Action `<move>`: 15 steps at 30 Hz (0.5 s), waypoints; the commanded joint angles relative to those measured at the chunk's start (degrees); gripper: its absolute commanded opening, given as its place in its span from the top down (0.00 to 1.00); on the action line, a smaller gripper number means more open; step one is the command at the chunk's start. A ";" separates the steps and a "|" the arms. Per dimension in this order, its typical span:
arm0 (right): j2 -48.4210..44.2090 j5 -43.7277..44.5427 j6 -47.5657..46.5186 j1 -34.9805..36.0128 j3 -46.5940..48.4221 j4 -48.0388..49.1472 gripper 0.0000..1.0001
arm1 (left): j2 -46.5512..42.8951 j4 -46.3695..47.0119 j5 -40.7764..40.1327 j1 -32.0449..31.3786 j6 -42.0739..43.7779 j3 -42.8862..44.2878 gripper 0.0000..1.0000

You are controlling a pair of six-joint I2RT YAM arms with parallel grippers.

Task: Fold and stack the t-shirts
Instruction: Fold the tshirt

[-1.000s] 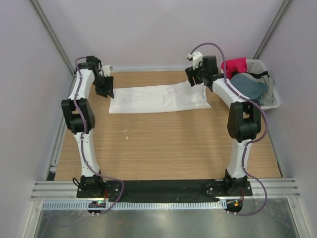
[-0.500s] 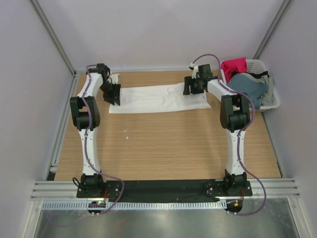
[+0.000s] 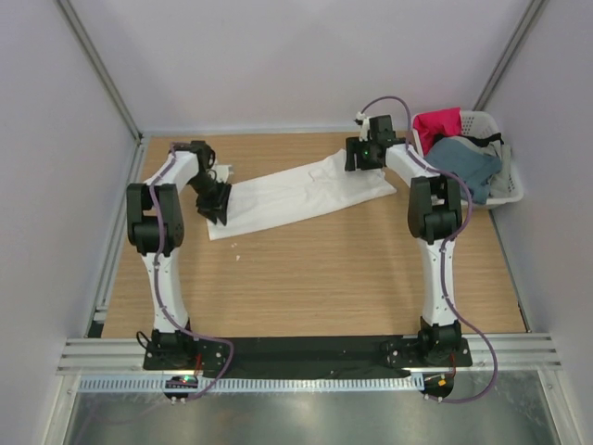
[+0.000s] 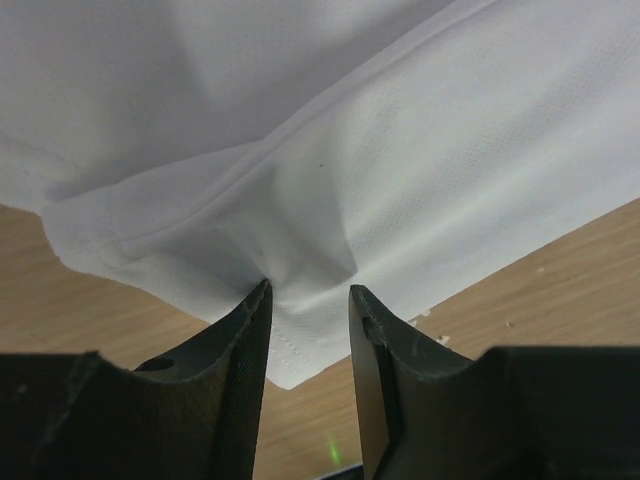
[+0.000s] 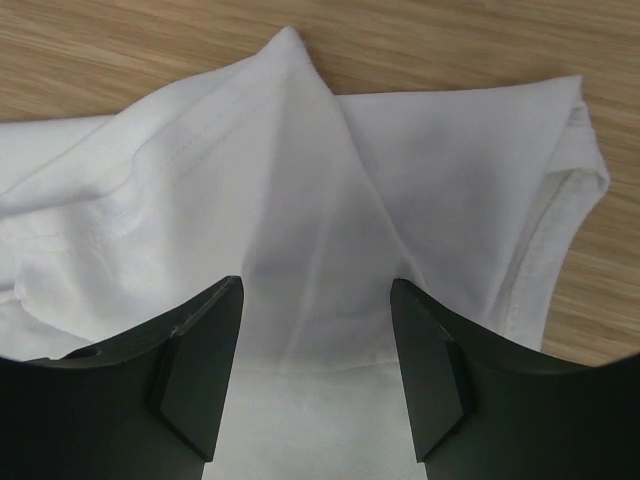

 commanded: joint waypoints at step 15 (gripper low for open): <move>5.11 8.11 -4.25 6.10 18.66 1.67 0.32 | -22.70 -2.02 -2.56 -20.65 -0.19 -23.02 0.61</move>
